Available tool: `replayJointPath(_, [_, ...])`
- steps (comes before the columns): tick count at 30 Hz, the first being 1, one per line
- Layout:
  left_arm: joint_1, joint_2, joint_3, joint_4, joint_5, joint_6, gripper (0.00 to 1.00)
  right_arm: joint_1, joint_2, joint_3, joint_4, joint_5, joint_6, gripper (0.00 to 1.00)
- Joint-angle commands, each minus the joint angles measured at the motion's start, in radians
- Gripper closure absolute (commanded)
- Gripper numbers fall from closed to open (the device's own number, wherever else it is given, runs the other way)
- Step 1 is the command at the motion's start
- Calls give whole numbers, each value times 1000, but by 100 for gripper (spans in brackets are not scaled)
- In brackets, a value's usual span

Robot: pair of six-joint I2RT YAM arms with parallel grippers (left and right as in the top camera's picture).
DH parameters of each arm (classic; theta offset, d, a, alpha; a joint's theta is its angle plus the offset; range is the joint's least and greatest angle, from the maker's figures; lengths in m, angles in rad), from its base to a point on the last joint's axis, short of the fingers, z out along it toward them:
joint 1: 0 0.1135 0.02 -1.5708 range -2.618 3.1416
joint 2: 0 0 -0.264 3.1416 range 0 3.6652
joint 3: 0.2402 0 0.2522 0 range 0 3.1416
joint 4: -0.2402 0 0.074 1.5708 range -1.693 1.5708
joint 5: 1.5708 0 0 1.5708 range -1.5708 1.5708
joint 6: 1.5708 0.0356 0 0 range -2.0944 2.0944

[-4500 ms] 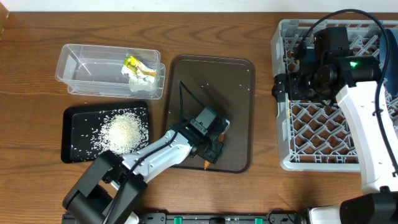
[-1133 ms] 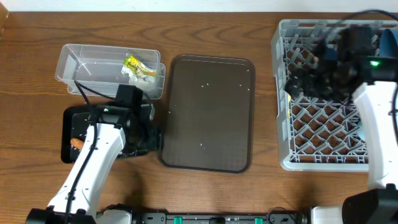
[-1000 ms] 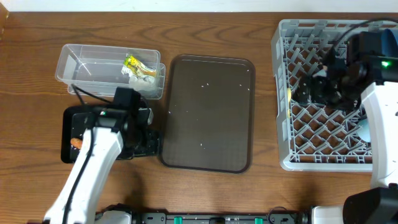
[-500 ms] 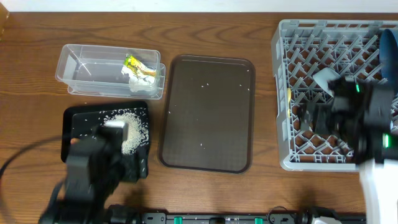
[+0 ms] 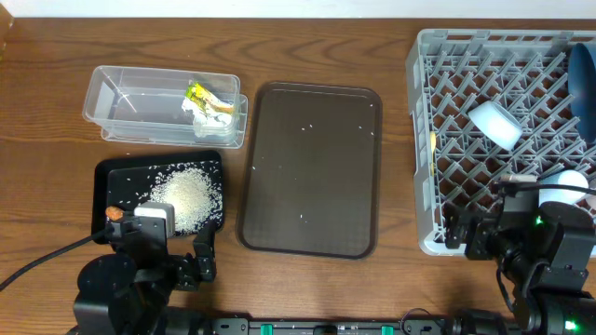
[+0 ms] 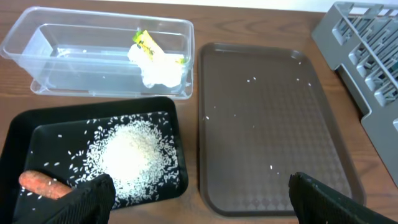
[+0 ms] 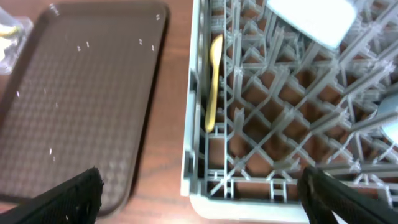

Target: Sort waste into correct bins and load items into the dishwasher rack

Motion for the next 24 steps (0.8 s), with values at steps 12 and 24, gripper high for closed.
replayJointPath(12, [3,-2,-13,-2,-8,-1,9,-8,-4,-8,-74,2,-11,1])
replayJointPath(24, [3,-2,-13,-2,-8,-1,9,21,-57,-9,-77,21,-27,1])
